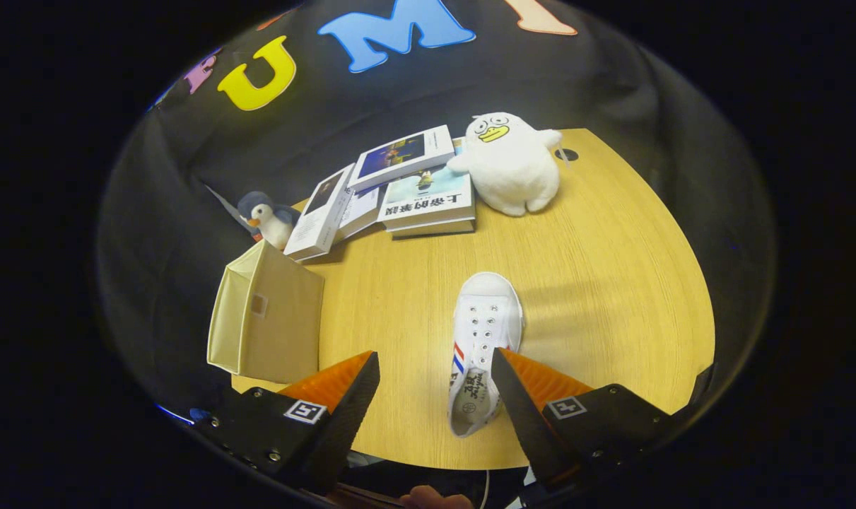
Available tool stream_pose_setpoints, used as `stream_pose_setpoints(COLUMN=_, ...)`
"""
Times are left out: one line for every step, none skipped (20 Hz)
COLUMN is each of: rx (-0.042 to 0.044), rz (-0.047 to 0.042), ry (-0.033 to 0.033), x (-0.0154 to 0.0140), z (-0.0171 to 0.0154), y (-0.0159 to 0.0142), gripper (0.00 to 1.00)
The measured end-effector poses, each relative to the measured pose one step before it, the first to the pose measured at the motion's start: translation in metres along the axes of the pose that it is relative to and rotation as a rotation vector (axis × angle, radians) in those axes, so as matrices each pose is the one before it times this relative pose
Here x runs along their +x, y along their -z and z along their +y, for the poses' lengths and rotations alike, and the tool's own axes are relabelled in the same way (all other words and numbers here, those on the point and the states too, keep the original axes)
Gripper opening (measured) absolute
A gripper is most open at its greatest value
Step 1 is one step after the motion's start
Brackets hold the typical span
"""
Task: Open the storage box then place both shoes into the box .Put the left shoe in first, then the right shoe, with the right side of both shoes facing outward in a uniform manner.
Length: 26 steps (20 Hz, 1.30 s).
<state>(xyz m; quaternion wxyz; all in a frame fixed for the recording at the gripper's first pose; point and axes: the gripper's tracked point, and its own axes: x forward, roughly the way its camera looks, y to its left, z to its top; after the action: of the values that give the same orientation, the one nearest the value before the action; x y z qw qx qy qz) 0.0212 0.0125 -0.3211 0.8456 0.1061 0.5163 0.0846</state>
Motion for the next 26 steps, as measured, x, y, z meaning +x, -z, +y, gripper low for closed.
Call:
stream_pose_setpoints(rx=0.01109, rz=0.01199, ry=0.01129, x=0.00421, z=-0.0068, y=0.00374, gripper=0.97)
stream_pose_setpoints(rx=0.00812, rz=0.01086, ry=0.00965, x=0.00526, z=-0.0066, y=0.00452, gripper=0.97)
stream_pose_setpoints(rx=0.00655, rz=0.01656, ry=0.01267, x=0.0052, z=-0.0068, y=0.00597, gripper=0.97)
stream_pose_setpoints(rx=0.00075, rz=0.0104, ry=0.00969, x=0.00795, z=-0.00614, y=0.00516, gripper=0.97)
stream_pose_setpoints(rx=-0.00331, rz=0.0142, ry=0.01389, x=0.00752, z=-0.0048, y=0.00496, gripper=0.97)
stream_pose_setpoints(rx=-0.00803, rz=0.01963, ry=0.01634, x=0.0064, z=-0.00626, y=0.00799, gripper=0.97)
stream_pose_setpoints(rx=-0.00523, rz=0.01676, ry=0.01301, x=0.00457, z=-0.0038, y=0.00538, gripper=0.98)
stream_pose_setpoints(rx=-0.00435, rz=0.01443, ry=0.01123, x=0.00684, z=-0.00368, y=0.00418, gripper=0.98)
stream_pose_setpoints(rx=-0.0074, rz=0.01544, ry=0.01273, x=0.00576, z=-0.00373, y=0.00407, gripper=0.98)
stream_pose_setpoints(rx=-0.00824, rz=0.0172, ry=0.02323, x=0.00692, z=-0.00607, y=0.00522, gripper=0.97)
stream_pose_setpoints(rx=-0.0027, rz=0.01249, ry=0.01919, x=0.00543, z=-0.00499, y=0.00336, gripper=0.97)
stream_pose_setpoints(rx=-0.00188, rz=0.00464, ry=0.01383, x=0.00607, z=-0.00221, y=0.00118, gripper=0.98)
stream_pose_setpoints(rx=0.00337, rz=-0.00072, ry=0.02286, x=0.00621, z=-0.00432, y=0.00009, gripper=0.98)
stream_pose_setpoints(rx=0.00539, rz=-0.00078, ry=0.01752, x=0.00566, z=-0.002, y=-0.00081, gripper=0.97)
stream_pose_setpoints(rx=0.00926, rz=-0.00336, ry=-0.00625, x=0.00411, z=0.00271, y=-0.00231, gripper=0.96)
stream_pose_setpoints(rx=0.0083, rz=0.00798, ry=-0.01001, x=0.00443, z=0.00377, y=0.0008, gripper=0.93)
stream_pose_setpoints(rx=0.00289, rz=0.01072, ry=0.00088, x=0.00484, z=0.00102, y=0.00116, gripper=0.82)
stream_pose_setpoints(rx=-0.01035, rz=0.0021, ry=-0.00964, x=0.00321, z=0.00381, y=-0.00081, gripper=0.78)
stream_pose_setpoints(rx=-0.00925, rz=0.00456, ry=-0.01105, x=-0.0012, z=0.00427, y=-0.00022, gripper=0.66)
stream_pose_setpoints(rx=-0.01849, rz=-0.00551, ry=0.00694, x=-0.00348, z=0.00009, y=-0.00249, gripper=0.52)
stream_pose_setpoints(rx=-0.0132, rz=-0.00271, ry=0.01617, x=0.00239, z=-0.00203, y=0.00159, gripper=0.41)
stream_pose_setpoints(rx=0.00159, rz=-0.00736, ry=0.01936, x=-0.00225, z=-0.00367, y=-0.00149, gripper=0.29)
stream_pose_setpoints(rx=0.01252, rz=-0.00153, ry=0.01057, x=-0.00241, z=-0.00321, y=0.00198, gripper=0.15)
stream_pose_setpoints(rx=0.04497, rz=0.00442, ry=-0.00199, x=0.00663, z=0.00019, y=0.00038, gripper=0.15)
stream_pose_setpoints(rx=0.0445, rz=0.0156, ry=-0.02698, x=-0.00518, z=0.00348, y=0.00118, gripper=0.03)
stream_pose_setpoints(rx=0.05255, rz=0.00898, ry=-0.03942, x=-0.00767, z=0.00639, y=0.00102, gripper=0.02)
